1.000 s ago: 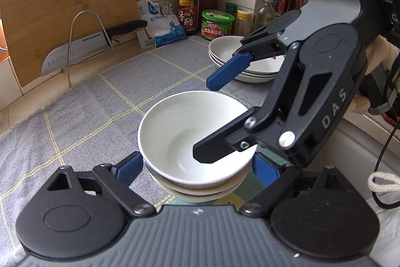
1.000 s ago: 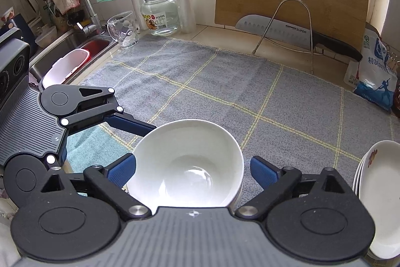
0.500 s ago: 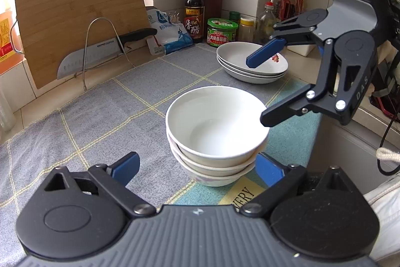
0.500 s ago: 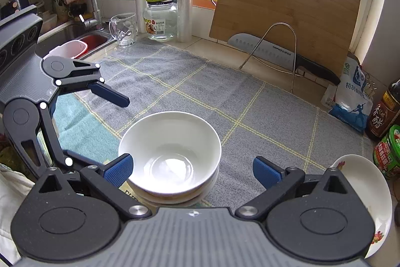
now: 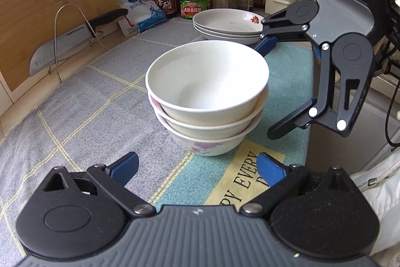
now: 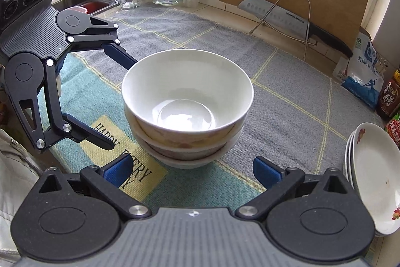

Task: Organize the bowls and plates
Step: 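Open the right tool and release the bowl on the stack, then grip the three-bowl stack from opposite sides with both tools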

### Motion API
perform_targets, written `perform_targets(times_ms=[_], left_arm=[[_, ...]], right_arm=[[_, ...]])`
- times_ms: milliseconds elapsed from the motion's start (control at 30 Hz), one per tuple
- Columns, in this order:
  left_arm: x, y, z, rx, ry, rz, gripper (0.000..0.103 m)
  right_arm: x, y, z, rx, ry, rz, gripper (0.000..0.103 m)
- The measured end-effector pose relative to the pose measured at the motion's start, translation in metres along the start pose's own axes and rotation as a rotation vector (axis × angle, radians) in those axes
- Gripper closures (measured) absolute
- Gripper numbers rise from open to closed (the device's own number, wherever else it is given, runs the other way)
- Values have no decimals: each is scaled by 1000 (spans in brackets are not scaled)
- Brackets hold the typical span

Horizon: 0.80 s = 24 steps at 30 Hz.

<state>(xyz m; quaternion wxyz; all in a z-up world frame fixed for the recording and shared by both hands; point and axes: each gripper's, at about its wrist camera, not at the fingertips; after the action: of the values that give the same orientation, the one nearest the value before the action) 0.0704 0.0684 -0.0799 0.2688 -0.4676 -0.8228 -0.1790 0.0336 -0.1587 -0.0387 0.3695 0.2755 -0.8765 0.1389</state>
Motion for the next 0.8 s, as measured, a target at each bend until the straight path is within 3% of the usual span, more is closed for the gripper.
perform_targets(times_ms=[133,467,533,800], left_arm=[[-12,4,-1,18,13,18,4],[-25,9,-13,-56,18,91,8],[-28,10,-15,-74,29,98,12],[-35,19,-21,-104,44,166,14]], right_arm=[[-12,-9,5,19,-9,-20,0],[-19,-24,-5,102,-16,-143,1],[-21,-24,-7,120,-7,-160,1],[-23,-24,-12,166,9,-201,4]])
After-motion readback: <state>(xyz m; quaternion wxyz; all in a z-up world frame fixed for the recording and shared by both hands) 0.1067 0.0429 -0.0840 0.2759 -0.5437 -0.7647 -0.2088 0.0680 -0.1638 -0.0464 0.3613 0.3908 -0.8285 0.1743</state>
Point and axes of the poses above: each gripper's, at about its wrist camera, not at the fingertips, and x roughly against the way its jaws point, y to its left, z to its underside, and after that the axes turned 8 degrees about -y, right-handed
